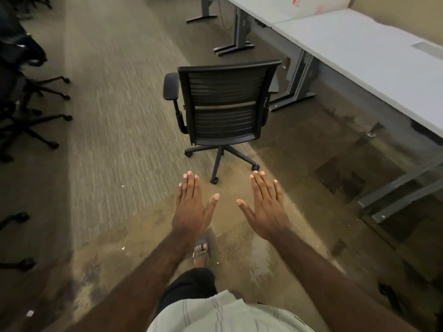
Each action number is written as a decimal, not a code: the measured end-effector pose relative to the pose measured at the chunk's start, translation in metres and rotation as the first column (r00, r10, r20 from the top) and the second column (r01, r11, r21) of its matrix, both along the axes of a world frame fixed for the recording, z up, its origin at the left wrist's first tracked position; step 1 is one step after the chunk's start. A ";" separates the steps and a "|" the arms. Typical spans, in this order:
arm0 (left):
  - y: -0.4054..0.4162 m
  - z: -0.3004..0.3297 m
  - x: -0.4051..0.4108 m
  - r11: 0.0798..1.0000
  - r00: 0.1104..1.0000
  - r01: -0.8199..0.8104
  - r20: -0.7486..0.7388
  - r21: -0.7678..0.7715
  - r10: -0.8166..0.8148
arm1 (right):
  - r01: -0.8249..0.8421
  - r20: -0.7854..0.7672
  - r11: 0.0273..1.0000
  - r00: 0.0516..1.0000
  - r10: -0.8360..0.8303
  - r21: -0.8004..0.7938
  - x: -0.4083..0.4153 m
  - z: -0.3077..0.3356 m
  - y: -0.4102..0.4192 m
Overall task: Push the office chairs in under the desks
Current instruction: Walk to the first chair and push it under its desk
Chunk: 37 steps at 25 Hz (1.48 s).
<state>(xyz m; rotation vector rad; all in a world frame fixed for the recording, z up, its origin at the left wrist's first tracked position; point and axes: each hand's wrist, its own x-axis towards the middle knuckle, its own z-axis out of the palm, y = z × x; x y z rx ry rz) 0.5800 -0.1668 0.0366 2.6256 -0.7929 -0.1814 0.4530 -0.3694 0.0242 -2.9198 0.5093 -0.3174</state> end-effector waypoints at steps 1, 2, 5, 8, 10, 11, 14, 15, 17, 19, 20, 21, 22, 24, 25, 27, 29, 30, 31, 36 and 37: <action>-0.010 0.000 0.018 1.000 1.000 0.009 0.009 -0.018 -0.009 | 0.004 0.009 1.000 1.000 -0.004 -0.001 0.017 -0.001 -0.007; -0.020 0.002 0.037 0.999 1.000 0.025 0.016 -0.042 -0.024 | 0.009 0.027 1.000 1.000 -0.009 -0.003 0.035 0.000 -0.014; -0.055 0.012 0.101 0.987 0.997 0.076 0.036 -0.141 -0.072 | 0.034 0.076 0.999 0.997 -0.034 -0.006 0.097 0.005 -0.041; -0.094 0.033 0.172 0.964 0.989 0.132 0.097 -0.230 -0.112 | 0.048 0.108 0.999 0.993 -0.045 -0.023 0.163 0.018 -0.070; -0.120 0.050 0.218 0.950 0.985 0.154 0.120 -0.272 -0.125 | 0.048 0.137 0.998 0.990 -0.041 -0.047 0.207 0.031 -0.092; -0.131 0.057 0.239 0.942 0.983 0.163 0.126 -0.292 -0.131 | 0.045 0.154 0.997 0.987 -0.035 -0.067 0.227 0.037 -0.102; -0.161 0.072 0.294 0.916 0.961 0.251 0.197 -0.312 -0.196 | 0.019 0.163 0.991 0.987 0.003 -0.133 0.284 0.058 -0.133; -0.169 0.077 0.313 0.911 0.949 0.281 0.227 -0.303 -0.217 | 0.018 0.156 0.988 0.988 0.006 -0.153 0.303 0.065 -0.144; -0.185 0.085 0.348 0.904 0.922 0.333 0.292 -0.269 -0.253 | 0.051 0.147 0.985 0.989 -0.027 -0.167 0.335 0.079 -0.166; -0.201 0.092 0.382 0.904 0.884 0.369 0.381 -0.218 -0.269 | 0.094 0.150 0.985 0.986 -0.071 -0.147 0.361 0.092 -0.191; -0.210 0.093 0.399 0.913 0.873 0.366 0.407 -0.182 -0.269 | 0.106 0.145 0.984 0.986 -0.086 -0.141 0.373 0.097 -0.205; -0.216 0.093 0.413 0.926 0.870 0.349 0.417 -0.145 -0.263 | 0.114 0.127 0.984 0.987 -0.096 -0.140 0.382 0.102 -0.219; -0.222 0.090 0.423 0.941 0.875 0.320 0.415 -0.107 -0.250 | 0.119 0.097 0.983 0.990 -0.106 -0.140 0.389 0.106 -0.233; -0.227 0.078 0.433 0.962 0.880 0.266 0.420 -0.054 -0.220 | 0.133 0.005 0.983 0.991 -0.133 -0.123 0.398 0.110 -0.260; -0.228 0.070 0.436 0.965 0.866 0.257 0.454 -0.051 -0.207 | 0.136 -0.048 0.985 0.989 -0.142 -0.106 0.400 0.110 -0.273; -0.230 0.056 0.434 0.962 0.817 0.254 0.554 -0.102 -0.157 | 0.124 -0.105 0.987 0.985 -0.134 -0.099 0.398 0.106 -0.293; -0.235 0.048 0.429 0.959 0.798 0.223 0.598 -0.176 -0.076 | 0.103 -0.094 0.989 0.989 -0.113 -0.109 0.392 0.100 -0.306; -0.239 0.045 0.426 0.960 0.796 0.197 0.605 -0.199 -0.038 | 0.096 -0.081 0.990 0.991 -0.105 -0.106 0.388 0.097 -0.308; -0.240 0.044 0.422 0.962 0.795 0.174 0.606 -0.211 -0.011 | 0.094 -0.066 0.990 0.993 -0.101 -0.102 0.384 0.094 -0.308; -0.240 0.046 0.401 0.978 0.830 0.121 0.558 -0.167 -0.007 | 0.072 0.009 0.993 0.997 -0.072 -0.093 0.367 0.082 -0.309; -0.242 0.050 0.398 0.984 0.845 0.099 0.534 -0.149 -0.004 | 0.062 0.010 0.995 0.998 -0.062 -0.080 0.364 0.083 -0.311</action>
